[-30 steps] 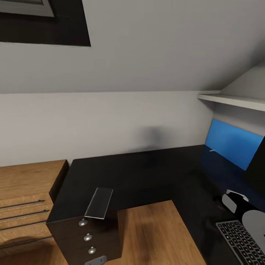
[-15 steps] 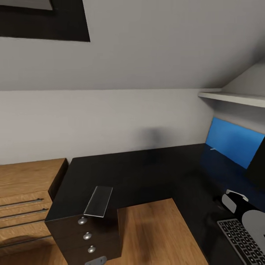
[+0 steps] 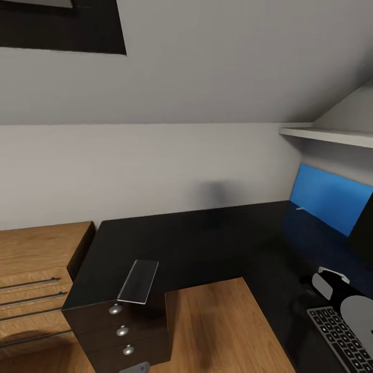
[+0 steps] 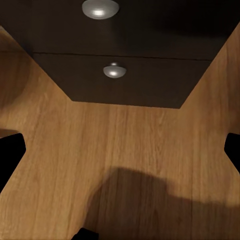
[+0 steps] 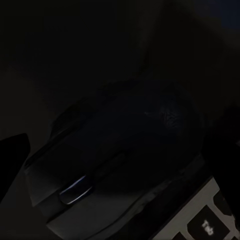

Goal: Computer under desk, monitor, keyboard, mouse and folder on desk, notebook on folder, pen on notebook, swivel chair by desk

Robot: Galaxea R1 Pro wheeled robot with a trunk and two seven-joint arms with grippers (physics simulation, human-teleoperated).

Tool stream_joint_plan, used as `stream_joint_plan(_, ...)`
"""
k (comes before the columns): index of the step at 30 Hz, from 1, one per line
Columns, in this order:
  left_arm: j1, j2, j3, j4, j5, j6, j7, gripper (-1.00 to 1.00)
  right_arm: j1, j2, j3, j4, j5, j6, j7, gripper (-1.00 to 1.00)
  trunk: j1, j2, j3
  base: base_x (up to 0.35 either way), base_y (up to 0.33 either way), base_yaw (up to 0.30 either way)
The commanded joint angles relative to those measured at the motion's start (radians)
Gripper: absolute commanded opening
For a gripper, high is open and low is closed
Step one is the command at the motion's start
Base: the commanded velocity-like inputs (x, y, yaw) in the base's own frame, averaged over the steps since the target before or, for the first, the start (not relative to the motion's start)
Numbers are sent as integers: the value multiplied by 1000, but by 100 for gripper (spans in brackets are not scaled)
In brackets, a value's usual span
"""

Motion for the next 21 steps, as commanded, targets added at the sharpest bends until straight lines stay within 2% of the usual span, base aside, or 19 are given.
stream_joint_plan(1, -2, 1, -5, -1, 10, -8, 5, 100, 0, -1, 9, -3, -9, 6, -7, -100, 0, -1, -1, 0, 0, 0)
stream_joint_plan(10, -2, 1, -5, -1, 10, -8, 5, 100, 0, -1, 15, -1, -8, 7, -12, -100, 0, -1, -1, 0, 0, 0)
stream_joint_plan(11, -2, 1, -5, -1, 10, -8, 5, 100, -1, -1, 15, -1, -8, 6, -12, 100, 0, -1, -1, 0, 0, 0)
stream_joint_plan(21, -2, 1, -5, 5, 9, -9, 3, 100, 0, 1, 17, -2, -7, 5, -12, 100, 0, -1, -1, 0, 0, 0)
